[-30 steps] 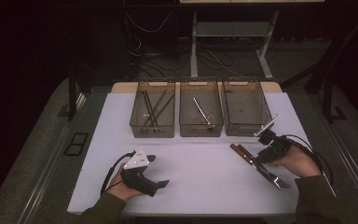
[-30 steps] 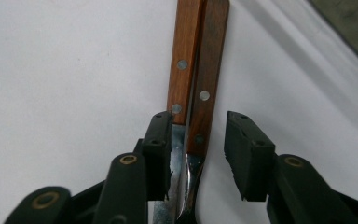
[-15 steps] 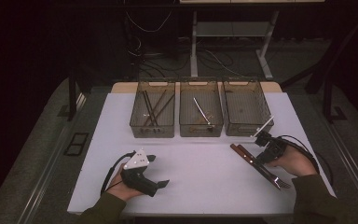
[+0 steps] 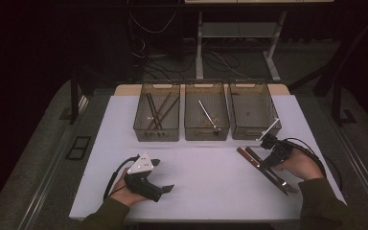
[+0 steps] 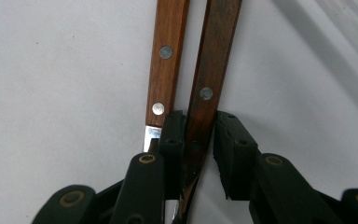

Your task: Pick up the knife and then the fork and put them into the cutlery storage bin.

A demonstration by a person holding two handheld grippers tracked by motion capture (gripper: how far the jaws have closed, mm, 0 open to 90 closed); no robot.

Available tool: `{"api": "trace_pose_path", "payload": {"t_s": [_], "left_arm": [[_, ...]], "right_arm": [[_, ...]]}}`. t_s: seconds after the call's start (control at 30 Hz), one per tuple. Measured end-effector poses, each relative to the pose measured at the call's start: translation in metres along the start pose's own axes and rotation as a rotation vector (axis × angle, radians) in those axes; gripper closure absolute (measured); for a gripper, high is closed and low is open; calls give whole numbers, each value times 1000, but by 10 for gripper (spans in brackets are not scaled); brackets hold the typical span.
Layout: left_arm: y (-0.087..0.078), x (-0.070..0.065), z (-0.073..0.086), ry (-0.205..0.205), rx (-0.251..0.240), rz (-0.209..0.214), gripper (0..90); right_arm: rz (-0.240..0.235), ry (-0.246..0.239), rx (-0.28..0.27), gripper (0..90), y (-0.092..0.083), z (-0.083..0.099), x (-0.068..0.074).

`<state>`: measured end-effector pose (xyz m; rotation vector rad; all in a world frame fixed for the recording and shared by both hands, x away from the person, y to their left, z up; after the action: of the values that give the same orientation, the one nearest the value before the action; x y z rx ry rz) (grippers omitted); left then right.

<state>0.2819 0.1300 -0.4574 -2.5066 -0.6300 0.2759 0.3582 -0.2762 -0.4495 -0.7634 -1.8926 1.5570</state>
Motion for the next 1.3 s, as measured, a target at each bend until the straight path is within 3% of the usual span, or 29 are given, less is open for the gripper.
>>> {"api": "trace_pose_path", "payload": {"t_s": [0.27,0.63,0.93,1.17,1.3], "left_arm": [[0,0,0,5,5,-2,0],[0,0,0,4,3,-2,0],[0,0,0,2,0,-1,0],[0,0,0,0,-3,0,0],[0,0,0,-1,-4,0,0]], "right_arm": [[63,3,48,736,2,-5,7],[58,10,46,777,1,-5,6],[55,32,-62,778,-13,0,-2],[19,59,-177,779,-23,6,-11],[2,68,-217,779,-28,8,-14]]}}
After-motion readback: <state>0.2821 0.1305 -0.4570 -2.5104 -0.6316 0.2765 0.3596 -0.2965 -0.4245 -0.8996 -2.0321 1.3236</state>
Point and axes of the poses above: each handheld gripper's, and its own axes: y roughly forward along the jaws, z roughly out of its underside, x roughly to its left, the point moved 3 cm from there along y, roughly forward along the jaws, and after that the axes turned 1 degree about y, right-handed, at the moved point
